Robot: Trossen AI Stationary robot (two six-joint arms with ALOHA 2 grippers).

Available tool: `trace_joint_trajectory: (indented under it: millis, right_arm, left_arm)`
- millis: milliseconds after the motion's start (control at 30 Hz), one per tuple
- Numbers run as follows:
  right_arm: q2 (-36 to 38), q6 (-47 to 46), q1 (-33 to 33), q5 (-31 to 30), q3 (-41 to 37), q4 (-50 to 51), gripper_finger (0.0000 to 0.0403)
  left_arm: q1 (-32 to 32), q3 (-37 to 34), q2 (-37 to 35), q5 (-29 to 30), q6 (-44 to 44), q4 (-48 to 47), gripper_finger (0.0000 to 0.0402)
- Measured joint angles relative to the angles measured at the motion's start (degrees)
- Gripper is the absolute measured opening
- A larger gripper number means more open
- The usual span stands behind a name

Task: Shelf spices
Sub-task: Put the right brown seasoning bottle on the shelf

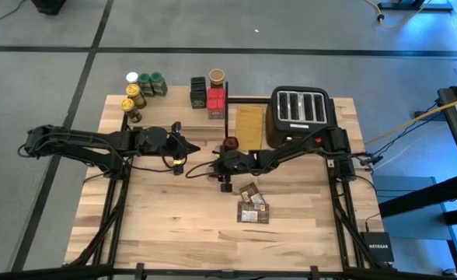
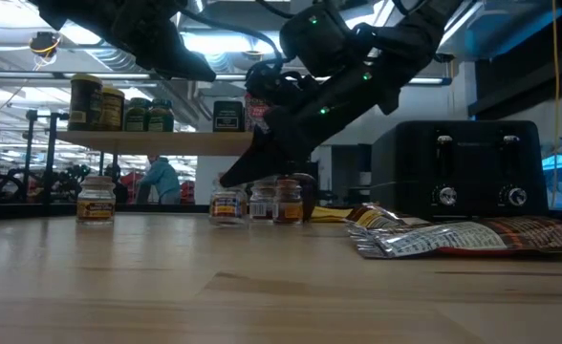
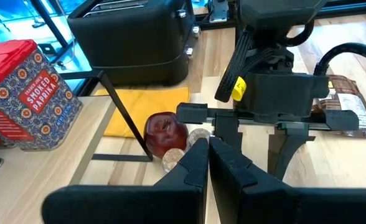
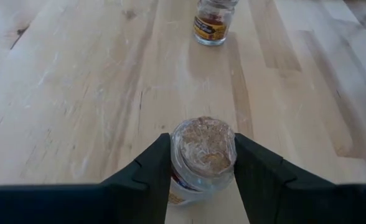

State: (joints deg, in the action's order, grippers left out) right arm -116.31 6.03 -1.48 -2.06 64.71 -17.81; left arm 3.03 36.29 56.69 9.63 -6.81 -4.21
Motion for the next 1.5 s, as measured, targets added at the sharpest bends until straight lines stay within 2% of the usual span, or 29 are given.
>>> trace_joint_trajectory:
  millis: [133, 400, 533, 633, 833, 1033, 1133, 1267, 1400, 1500]
  right_arm:
    - [0.0, -0.4, 0.0, -2.1, 0.0, -0.3, 0.0161]
    - [0.1, 0.3, 0.0, -2.6, -0.1, 0.4, 0.0243]
    - [2.7, 0.8, 0.0, -0.7, -0.2, 1.2, 0.0267]
    - [5.9, 2.2, 0.0, 0.3, -0.1, 2.3, 0.0271]
    - [13.6, 3.7, 0.0, 0.1, -0.2, 11.3, 0.0262]
    - [24.0, 2.5, -0.3, 0.8, -0.9, 28.3, 0.0248]
    - [29.9, 0.4, -1.8, -0.6, -4.1, 31.6, 0.0243]
    - [36.4, -1.7, -5.4, -6.7, -11.8, 30.3, 0.0238]
    - [41.7, -5.7, -8.7, -13.4, -21.6, 21.0, 0.0237]
    - [42.9, -9.3, -11.1, -16.1, -28.6, 10.9, 0.0237]
  left_arm:
    - [0.0, 0.0, 0.0, 0.0, 0.4, 0.0, 0.0008]
    - [0.0, 0.0, 0.0, 0.0, 0.8, 0.1, 0.0008]
    - [0.0, 0.0, 0.0, 0.0, 0.8, 0.1, 0.0008]
    - [0.0, 0.0, 0.0, 0.0, 0.9, 0.2, 0.0008]
    - [0.0, 0.0, 0.0, 0.0, 1.6, 0.1, 0.0008]
    - [0.0, 0.0, 0.0, 0.0, -1.1, 0.2, 0.0008]
    - [0.0, 0.0, 0.0, 0.0, -1.2, 0.2, 0.0008]
    - [0.0, 0.0, 0.0, 0.0, -0.7, 0.2, 0.0008]
    - [0.0, 0.0, 0.0, 0.0, -1.4, 2.9, 0.0008]
    - [0.0, 0.1, -0.4, 0.0, -2.2, 3.8, 0.0009]
